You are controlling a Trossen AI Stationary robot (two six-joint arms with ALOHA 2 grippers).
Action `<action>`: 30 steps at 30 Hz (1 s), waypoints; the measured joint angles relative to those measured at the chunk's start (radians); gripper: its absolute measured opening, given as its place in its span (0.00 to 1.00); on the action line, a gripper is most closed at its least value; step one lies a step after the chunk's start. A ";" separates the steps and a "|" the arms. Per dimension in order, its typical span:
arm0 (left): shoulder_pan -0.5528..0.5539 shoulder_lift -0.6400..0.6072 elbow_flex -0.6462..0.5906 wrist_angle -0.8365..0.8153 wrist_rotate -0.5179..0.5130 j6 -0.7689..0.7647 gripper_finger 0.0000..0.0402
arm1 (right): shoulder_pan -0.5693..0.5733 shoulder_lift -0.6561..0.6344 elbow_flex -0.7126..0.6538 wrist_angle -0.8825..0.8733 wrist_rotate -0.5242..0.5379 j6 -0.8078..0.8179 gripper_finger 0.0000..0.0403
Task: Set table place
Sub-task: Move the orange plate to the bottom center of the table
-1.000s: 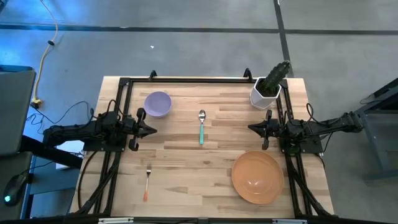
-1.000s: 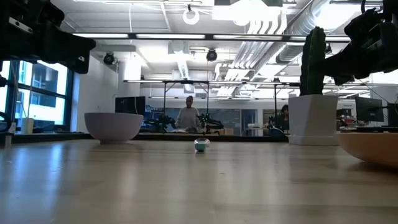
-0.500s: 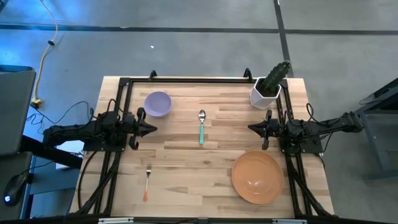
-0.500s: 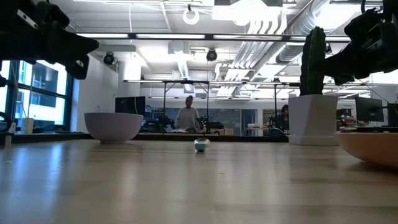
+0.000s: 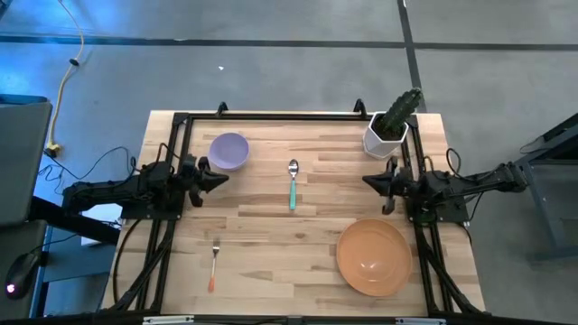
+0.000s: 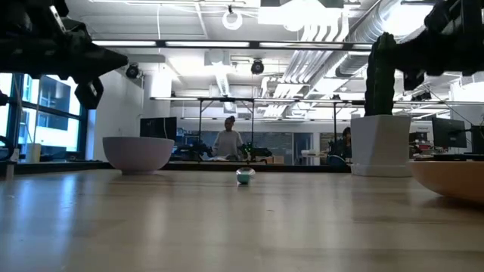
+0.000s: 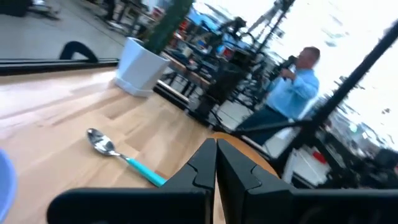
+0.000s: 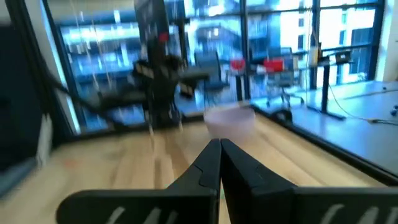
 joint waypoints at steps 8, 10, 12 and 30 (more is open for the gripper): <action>0.000 0.000 0.000 0.000 -0.039 -0.014 0.00 | -0.002 -0.001 0.003 0.229 0.077 0.258 0.00; 0.000 0.000 0.000 0.000 -0.043 -0.014 0.00 | -0.002 0.001 0.003 0.221 0.080 0.260 0.00; 0.000 0.000 0.000 0.000 -0.047 -0.015 0.00 | -0.002 0.014 0.006 0.209 0.098 0.271 0.00; 0.000 0.001 0.000 -0.045 -0.054 -0.012 0.00 | -0.002 0.595 0.713 -0.689 0.204 0.350 0.00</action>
